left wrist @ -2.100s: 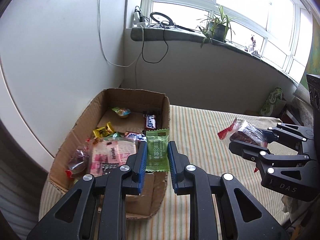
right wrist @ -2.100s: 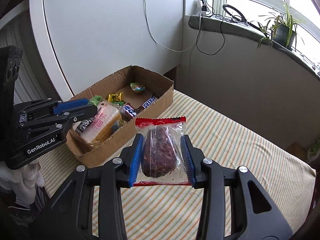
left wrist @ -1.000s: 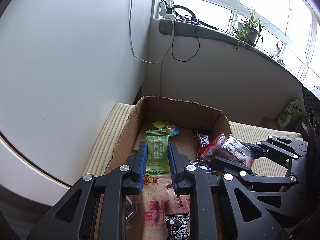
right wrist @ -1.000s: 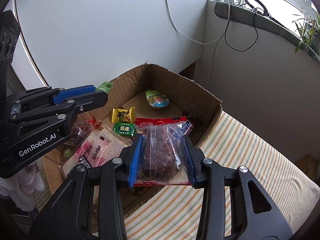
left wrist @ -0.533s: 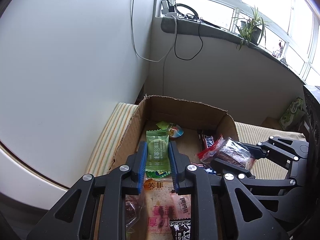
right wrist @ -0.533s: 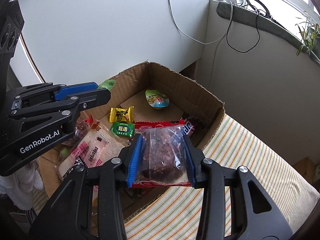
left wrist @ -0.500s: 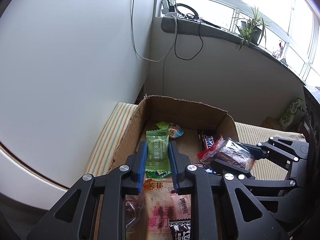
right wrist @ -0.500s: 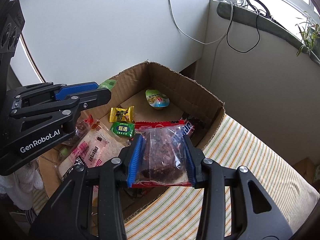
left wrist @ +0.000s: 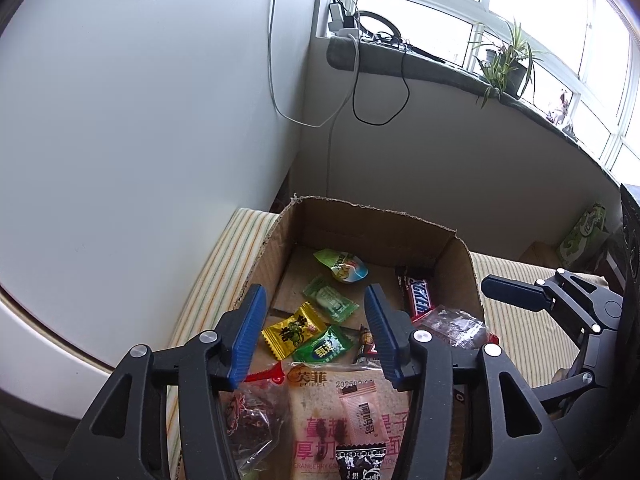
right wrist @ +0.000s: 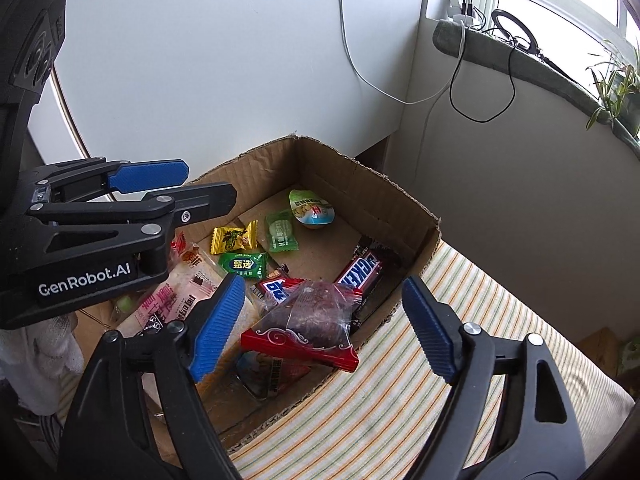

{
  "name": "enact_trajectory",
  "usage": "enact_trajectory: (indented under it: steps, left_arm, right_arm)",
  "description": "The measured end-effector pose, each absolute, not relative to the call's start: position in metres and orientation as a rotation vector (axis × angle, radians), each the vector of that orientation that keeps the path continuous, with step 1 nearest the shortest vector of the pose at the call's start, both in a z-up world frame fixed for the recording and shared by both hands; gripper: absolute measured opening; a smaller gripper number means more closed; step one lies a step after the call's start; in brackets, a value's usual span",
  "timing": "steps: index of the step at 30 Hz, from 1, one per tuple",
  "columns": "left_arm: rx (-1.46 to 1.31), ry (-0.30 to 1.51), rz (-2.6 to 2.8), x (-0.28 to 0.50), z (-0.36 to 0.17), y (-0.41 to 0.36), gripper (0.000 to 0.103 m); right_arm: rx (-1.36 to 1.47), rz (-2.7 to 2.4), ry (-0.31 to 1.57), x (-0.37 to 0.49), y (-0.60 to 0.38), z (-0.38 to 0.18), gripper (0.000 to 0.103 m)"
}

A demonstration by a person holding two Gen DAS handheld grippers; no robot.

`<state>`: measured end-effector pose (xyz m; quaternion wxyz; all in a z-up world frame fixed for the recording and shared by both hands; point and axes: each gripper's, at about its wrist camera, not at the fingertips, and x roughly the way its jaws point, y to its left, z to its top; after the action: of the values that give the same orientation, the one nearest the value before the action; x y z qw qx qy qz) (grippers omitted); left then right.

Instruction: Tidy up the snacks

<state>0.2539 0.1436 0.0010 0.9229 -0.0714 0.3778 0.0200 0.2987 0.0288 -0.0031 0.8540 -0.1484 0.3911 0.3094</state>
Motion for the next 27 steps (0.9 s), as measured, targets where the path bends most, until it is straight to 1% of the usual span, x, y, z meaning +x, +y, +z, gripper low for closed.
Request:
enact_trajectory:
  steps: [4, 6, 12, 15, 17, 19, 21, 24, 27]
  left_arm:
    - [-0.149, 0.779, 0.045, 0.253, 0.000, 0.143, 0.051]
    - [-0.150, 0.777, 0.045, 0.252, 0.001, 0.143, 0.054]
    - [-0.155, 0.759, 0.054, 0.239, 0.009, 0.143, 0.054]
    - [-0.151, 0.747, 0.058, 0.228, 0.015, 0.142, 0.059]
    - [-0.145, 0.737, 0.062, 0.220, 0.019, 0.140, 0.060]
    - [-0.140, 0.721, 0.068, 0.211, 0.025, 0.139, 0.061]
    - [-0.140, 0.701, 0.076, 0.199, 0.031, 0.139, 0.065]
    - [-0.164, 0.672, 0.086, 0.179, 0.038, 0.141, 0.068]
    - [-0.171, 0.644, 0.099, 0.158, 0.042, 0.138, 0.068]
  right_arm:
    - [-0.319, 0.651, 0.823, 0.296, 0.030, -0.003, 0.084]
    - [-0.316, 0.647, 0.823, 0.294, 0.029, -0.002, 0.084]
    - [-0.306, 0.641, 0.812, 0.278, 0.018, 0.007, 0.084]
    - [-0.307, 0.640, 0.798, 0.266, 0.012, 0.014, 0.085]
    - [-0.306, 0.640, 0.788, 0.257, 0.007, 0.019, 0.085]
    - [-0.305, 0.636, 0.774, 0.248, 0.002, 0.025, 0.086]
    - [-0.297, 0.628, 0.758, 0.238, -0.003, 0.030, 0.092]
    - [-0.293, 0.618, 0.729, 0.220, -0.012, 0.038, 0.094]
    - [-0.298, 0.592, 0.711, 0.202, -0.018, 0.043, 0.096]
